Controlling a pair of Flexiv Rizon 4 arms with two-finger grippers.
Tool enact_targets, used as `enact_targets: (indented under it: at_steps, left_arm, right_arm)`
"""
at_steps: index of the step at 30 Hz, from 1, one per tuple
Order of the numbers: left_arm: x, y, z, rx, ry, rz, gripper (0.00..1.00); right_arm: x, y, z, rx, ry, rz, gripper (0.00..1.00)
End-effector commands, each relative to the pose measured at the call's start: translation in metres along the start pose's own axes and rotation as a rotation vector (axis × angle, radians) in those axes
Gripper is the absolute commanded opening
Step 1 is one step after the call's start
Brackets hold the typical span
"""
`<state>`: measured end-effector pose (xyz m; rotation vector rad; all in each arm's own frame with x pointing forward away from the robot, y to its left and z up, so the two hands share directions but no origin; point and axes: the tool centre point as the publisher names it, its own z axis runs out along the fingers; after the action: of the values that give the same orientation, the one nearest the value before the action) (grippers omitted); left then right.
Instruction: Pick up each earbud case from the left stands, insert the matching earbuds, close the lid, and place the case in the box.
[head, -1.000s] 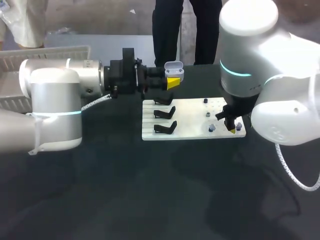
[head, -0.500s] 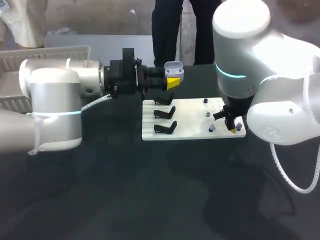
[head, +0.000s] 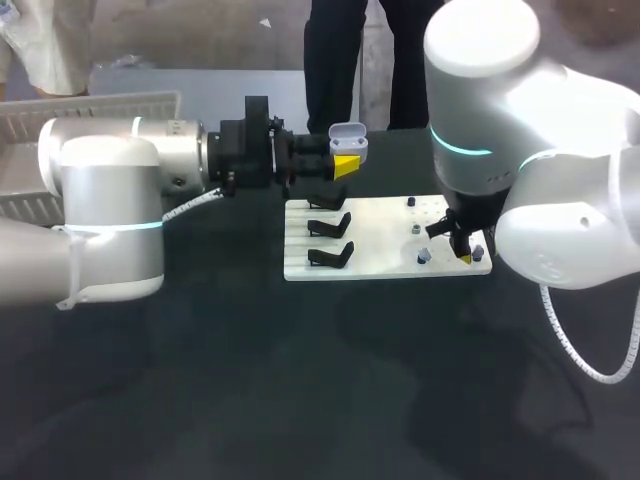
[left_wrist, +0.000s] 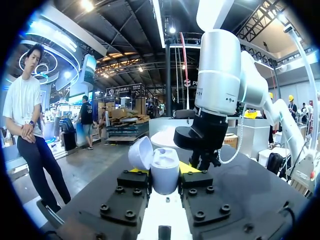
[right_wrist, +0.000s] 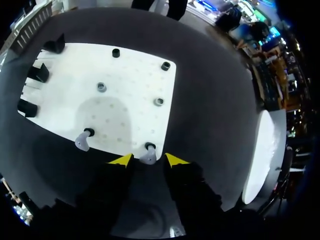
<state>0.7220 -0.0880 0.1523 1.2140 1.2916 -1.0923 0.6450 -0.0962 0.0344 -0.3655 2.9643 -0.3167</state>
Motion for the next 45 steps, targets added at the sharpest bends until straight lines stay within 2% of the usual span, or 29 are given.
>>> enact_targets:
  at_steps: [1, 7, 19, 25, 30, 33, 38, 45]
  left_arm:
    - [0.001, 0.0, 0.0, -0.003, -0.005, 0.004, 0.0]
    - [0.001, 0.0, 0.0, -0.003, -0.005, 0.004, 0.0]
    - [0.001, 0.0, 0.0, -0.003, -0.005, 0.004, 0.0]
    - [0.001, 0.0, 0.0, -0.003, -0.005, 0.004, 0.0]
    - [0.001, 0.0, 0.0, -0.003, -0.005, 0.004, 0.0]
    - [0.001, 0.0, 0.0, -0.003, -0.005, 0.004, 0.0]
    - [0.001, 0.0, 0.0, -0.003, -0.005, 0.004, 0.0]
    - [0.001, 0.0, 0.0, -0.003, -0.005, 0.004, 0.0]
  right_arm:
    - [-0.003, 0.003, 0.003, 0.003, 0.011, -0.002, 0.36]
    - [0.0, 0.003, 0.003, 0.006, 0.017, 0.0, 0.37]
    - [-0.001, 0.0, 0.003, 0.016, 0.015, 0.012, 0.32]
    - [-0.003, 0.0, 0.005, 0.015, 0.019, 0.009, 0.19]
    - [-0.003, 0.001, 0.007, 0.01, 0.023, 0.01, 0.0]
    - [-0.002, 0.002, 0.004, 0.011, 0.022, 0.01, 0.0]
    - [0.001, -0.001, -0.014, 0.023, 0.005, 0.018, 0.0]
    - [0.002, -0.004, -0.06, 0.009, 0.0, 0.022, 0.0]
